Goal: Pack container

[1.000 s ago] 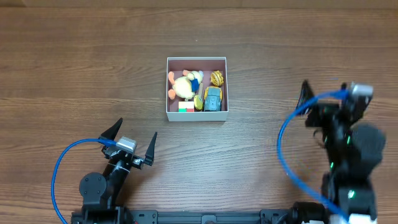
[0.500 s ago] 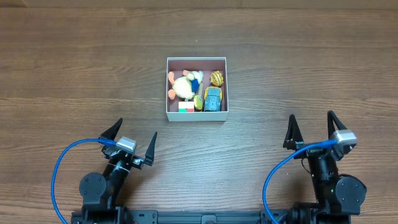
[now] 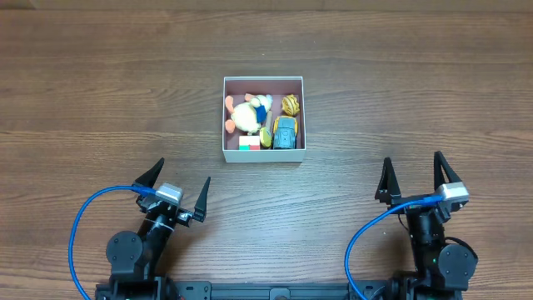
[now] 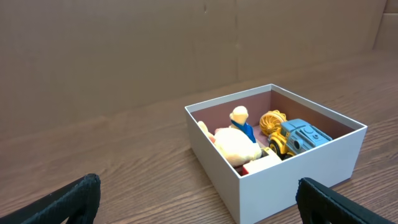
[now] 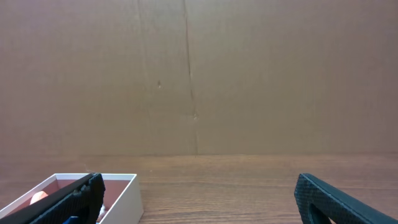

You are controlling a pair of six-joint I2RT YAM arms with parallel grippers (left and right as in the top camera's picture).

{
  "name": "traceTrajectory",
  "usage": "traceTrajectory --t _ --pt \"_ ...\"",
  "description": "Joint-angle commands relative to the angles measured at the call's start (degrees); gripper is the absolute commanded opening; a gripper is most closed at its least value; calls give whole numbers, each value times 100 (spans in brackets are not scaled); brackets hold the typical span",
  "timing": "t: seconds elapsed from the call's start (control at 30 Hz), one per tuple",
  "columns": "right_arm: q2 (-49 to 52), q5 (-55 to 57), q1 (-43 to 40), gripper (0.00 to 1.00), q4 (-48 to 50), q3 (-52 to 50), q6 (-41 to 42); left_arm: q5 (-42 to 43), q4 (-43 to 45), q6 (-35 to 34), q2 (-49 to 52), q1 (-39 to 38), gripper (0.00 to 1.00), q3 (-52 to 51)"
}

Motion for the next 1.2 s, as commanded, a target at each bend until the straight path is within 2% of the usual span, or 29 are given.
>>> traceTrajectory --t 0.0,0.3,0.43,1.17 --pt "-68 4 9 100 72 -131 -20 101 4 107 -61 46 100 -26" --pt "-68 72 4 100 -332 -304 -20 101 4 107 -61 46 100 -26" --pt "-68 177 2 100 -898 -304 -11 101 4 107 -61 46 100 -26" --pt "-68 173 4 100 -859 -304 4 101 4 107 -61 46 100 -26"
